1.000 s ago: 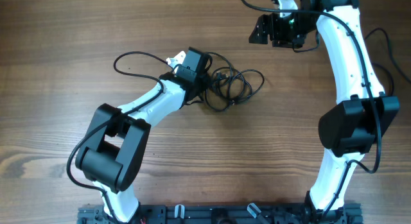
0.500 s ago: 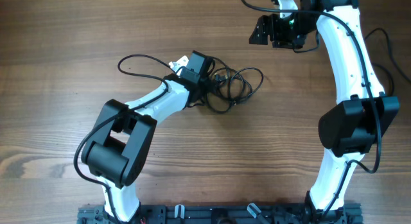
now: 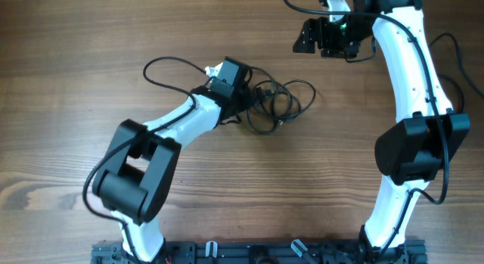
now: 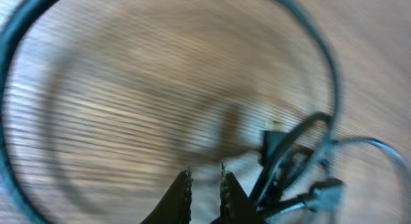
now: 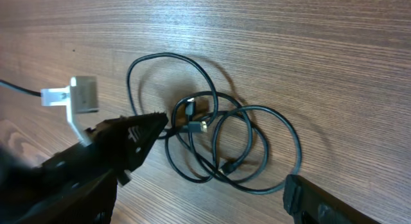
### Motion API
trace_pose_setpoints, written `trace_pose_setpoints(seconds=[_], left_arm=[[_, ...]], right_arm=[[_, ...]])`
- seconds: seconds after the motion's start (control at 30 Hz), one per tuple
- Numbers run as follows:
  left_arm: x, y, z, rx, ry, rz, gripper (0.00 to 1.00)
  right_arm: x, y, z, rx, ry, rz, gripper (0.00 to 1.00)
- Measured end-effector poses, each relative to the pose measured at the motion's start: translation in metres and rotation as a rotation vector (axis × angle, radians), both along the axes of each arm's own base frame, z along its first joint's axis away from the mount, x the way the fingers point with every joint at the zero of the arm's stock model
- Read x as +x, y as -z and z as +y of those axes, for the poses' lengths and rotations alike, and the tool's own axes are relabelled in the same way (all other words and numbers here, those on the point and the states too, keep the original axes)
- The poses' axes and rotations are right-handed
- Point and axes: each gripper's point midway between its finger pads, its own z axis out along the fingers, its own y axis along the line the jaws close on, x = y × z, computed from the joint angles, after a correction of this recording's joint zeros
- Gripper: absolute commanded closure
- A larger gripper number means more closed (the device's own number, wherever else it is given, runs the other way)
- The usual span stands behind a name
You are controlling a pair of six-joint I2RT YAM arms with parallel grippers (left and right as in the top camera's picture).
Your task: Untangle cables
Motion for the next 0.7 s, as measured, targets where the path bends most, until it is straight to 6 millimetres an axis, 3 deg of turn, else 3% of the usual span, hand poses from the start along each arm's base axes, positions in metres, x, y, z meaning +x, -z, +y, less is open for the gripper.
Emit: trace_pose_setpoints(seconds=[0.17,0.3,0.5,0.6,0.7], left_arm=[[-0.005,-0.069,-0.021,-0.167,0.188,-0.101,0.96],[-0.012,-0.124,-0.021,-0.328,0.303,-0.167,0.96],[-0.021,-0.153,-0.013,-0.512,0.395,-0.149,0.96],[-0.025,-0.169,-0.01,-0.613,0.452,-0.155,0.96],[-0.027,-0.198,-0.009,-0.726,0.557,-0.233,0.96]], right_arm=[[-0.002,0.0,0.008,0.0,-0.018,0.0,0.11],[-0.007,0.0,0.023,0.0,-0.052,0.001,0.11],[-0.016,0.0,0.046,0.002,-0.091,0.008,0.12],[-0.02,0.0,0.055,0.004,-0.103,0.013,0.27],[-0.021,0.001,0.059,-0.005,-0.109,0.012,0.49]])
